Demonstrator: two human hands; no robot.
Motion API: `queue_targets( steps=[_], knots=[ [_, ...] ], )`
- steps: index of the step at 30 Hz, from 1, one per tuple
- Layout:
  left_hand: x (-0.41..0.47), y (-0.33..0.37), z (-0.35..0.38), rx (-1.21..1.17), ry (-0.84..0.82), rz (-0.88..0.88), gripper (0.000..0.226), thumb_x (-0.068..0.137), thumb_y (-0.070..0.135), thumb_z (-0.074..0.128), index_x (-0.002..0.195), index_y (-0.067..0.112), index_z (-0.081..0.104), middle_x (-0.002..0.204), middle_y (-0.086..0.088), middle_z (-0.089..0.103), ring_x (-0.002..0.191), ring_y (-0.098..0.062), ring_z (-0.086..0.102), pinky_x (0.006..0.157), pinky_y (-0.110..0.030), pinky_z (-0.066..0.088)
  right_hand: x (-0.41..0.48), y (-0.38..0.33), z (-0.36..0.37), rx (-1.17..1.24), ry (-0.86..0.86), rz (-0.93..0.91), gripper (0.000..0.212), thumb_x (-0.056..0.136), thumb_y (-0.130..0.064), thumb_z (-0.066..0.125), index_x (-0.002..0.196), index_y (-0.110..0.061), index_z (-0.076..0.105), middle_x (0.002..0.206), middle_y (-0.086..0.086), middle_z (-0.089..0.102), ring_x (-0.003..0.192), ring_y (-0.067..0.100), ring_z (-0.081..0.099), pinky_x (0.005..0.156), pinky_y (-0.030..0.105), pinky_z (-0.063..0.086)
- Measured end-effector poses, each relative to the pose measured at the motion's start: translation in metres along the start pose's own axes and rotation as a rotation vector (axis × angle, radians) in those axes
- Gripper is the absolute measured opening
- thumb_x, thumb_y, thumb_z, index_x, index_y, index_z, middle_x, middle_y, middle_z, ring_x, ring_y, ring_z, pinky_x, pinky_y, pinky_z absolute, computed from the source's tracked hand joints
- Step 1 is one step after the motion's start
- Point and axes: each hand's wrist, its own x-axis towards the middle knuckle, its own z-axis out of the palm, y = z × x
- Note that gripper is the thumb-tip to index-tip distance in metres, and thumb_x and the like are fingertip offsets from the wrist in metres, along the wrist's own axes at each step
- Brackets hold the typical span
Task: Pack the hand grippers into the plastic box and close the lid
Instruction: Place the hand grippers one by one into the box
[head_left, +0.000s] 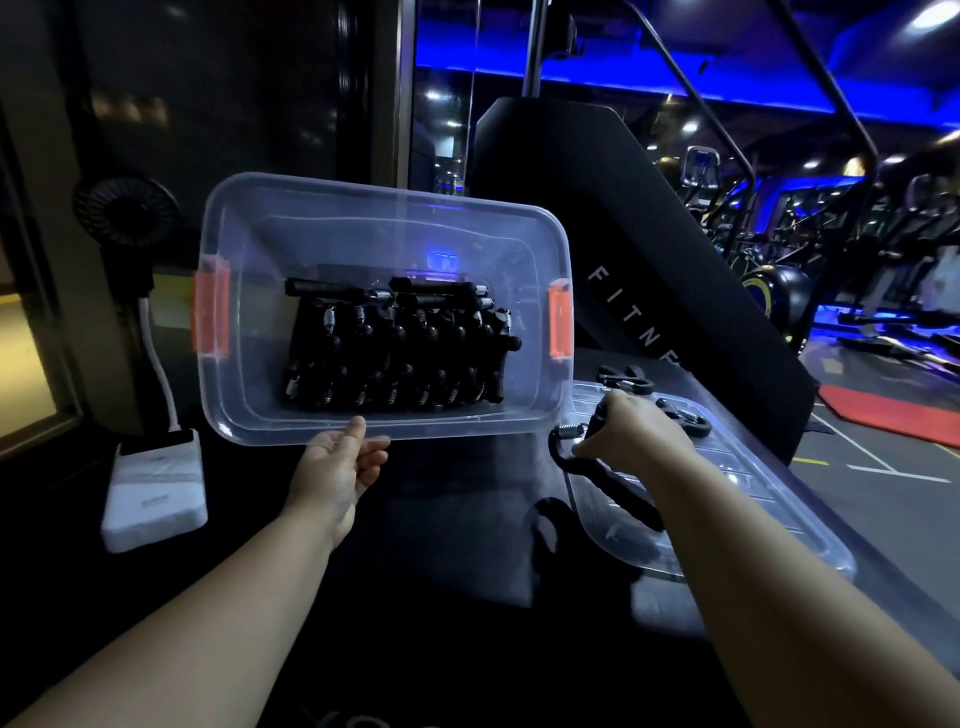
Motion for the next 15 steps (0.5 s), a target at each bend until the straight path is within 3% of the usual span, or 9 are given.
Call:
queue_targets(
  steps=[4,10,15],
  knots=[
    [-0.001,-0.001,-0.002,-0.012,-0.002,-0.007,0.022,0.097,0.032,0.050,0.103,0.010,0.052,0.089,-0.005,0.069,0.071,-0.009,0.061,0.065,-0.022,0.047,0.001,-0.004,-0.008,0.079,-0.081,-0.052,0.028,0.066,-0.035,0.073,0.083,-0.018,0.058,0.074,0.001,0.069,0.069,0.019,0.069,0.070,0.036,0.056],
    [-0.002,-0.002,-0.002,-0.028,-0.023,-0.016,0.020,0.098,0.032,0.047,0.100,0.013,0.051,0.090,-0.006,0.069,0.073,-0.011,0.061,0.066,-0.023,0.047,0.003,-0.021,-0.026,0.288,-0.095,-0.162,0.023,0.074,-0.034,0.073,0.084,-0.017,0.062,0.075,0.004,0.071,0.069,0.024,0.071,0.071,0.040,0.057],
    [-0.002,0.000,-0.003,-0.086,0.001,-0.027,0.031,0.100,0.041,0.038,0.085,0.015,0.048,0.088,-0.009,0.069,0.074,-0.014,0.062,0.066,-0.025,0.047,0.005,-0.061,-0.035,0.636,-0.198,-0.212,0.029,0.076,-0.032,0.062,0.082,-0.003,0.064,0.076,0.018,0.067,0.062,0.028,0.059,0.062,0.040,0.044]
  ],
)
